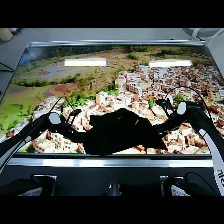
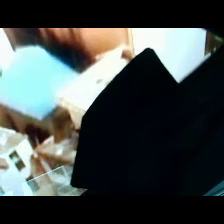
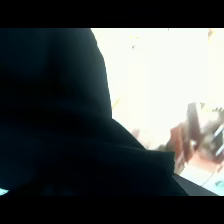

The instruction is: Fold the shirts.

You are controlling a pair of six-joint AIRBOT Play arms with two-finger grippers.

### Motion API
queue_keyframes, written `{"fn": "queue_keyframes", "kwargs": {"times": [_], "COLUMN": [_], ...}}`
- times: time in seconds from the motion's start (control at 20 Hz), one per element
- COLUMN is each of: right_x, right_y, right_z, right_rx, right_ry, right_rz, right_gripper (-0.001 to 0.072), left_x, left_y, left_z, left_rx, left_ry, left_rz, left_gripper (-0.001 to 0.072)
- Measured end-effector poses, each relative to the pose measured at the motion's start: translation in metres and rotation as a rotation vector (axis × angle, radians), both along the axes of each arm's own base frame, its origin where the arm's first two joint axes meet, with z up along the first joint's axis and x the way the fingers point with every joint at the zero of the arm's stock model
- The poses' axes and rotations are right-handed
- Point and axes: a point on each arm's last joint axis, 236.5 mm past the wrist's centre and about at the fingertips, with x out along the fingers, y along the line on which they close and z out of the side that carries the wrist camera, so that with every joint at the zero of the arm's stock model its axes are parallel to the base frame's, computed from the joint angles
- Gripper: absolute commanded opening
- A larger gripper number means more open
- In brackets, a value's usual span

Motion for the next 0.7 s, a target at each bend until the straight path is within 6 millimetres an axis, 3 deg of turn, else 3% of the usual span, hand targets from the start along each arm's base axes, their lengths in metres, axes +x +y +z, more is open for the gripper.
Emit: {"fn": "queue_keyframes", "kwargs": {"times": [0.1,0.25,0.4,0.45,0.55,0.6,0.7], "right_x": [0.002,0.007,0.030,0.043,0.076,0.088,0.094], "right_y": [0.001,0.001,0.001,0.002,0.002,0.002,0.002], "right_z": [-0.009,-0.009,0.028,0.054,0.133,0.183,0.299], "right_rx": [0.002,0.004,0.003,0.001,-0.008,-0.014,-0.024], "right_ry": [0.007,-0.009,-0.135,-0.219,-0.462,-0.601,-0.909], "right_rz": [0.014,0.040,0.066,0.076,0.090,0.092,0.090], "right_gripper": [0.0024,0.0018,0.0013,0.0014,0.0014,0.0014,0.0015], "left_x": [0.002,0.014,0.046,0.063,0.095,0.109,0.120], "left_y": [-0.002,-0.006,-0.013,-0.016,-0.013,-0.006,0.020], "left_z": [0.009,0.029,0.082,0.115,0.201,0.253,0.379], "left_rx": [-0.015,-0.041,-0.099,-0.126,-0.178,-0.202,-0.259], "left_ry": [-0.025,-0.107,-0.299,-0.404,-0.652,-0.790,-1.101], "left_rz": [-0.002,0.005,0.010,0.017,0.044,0.078,0.189], "left_gripper": [0.0022,0.0021,0.0021,0.0021,0.0021,0.0021,0.0021]}}
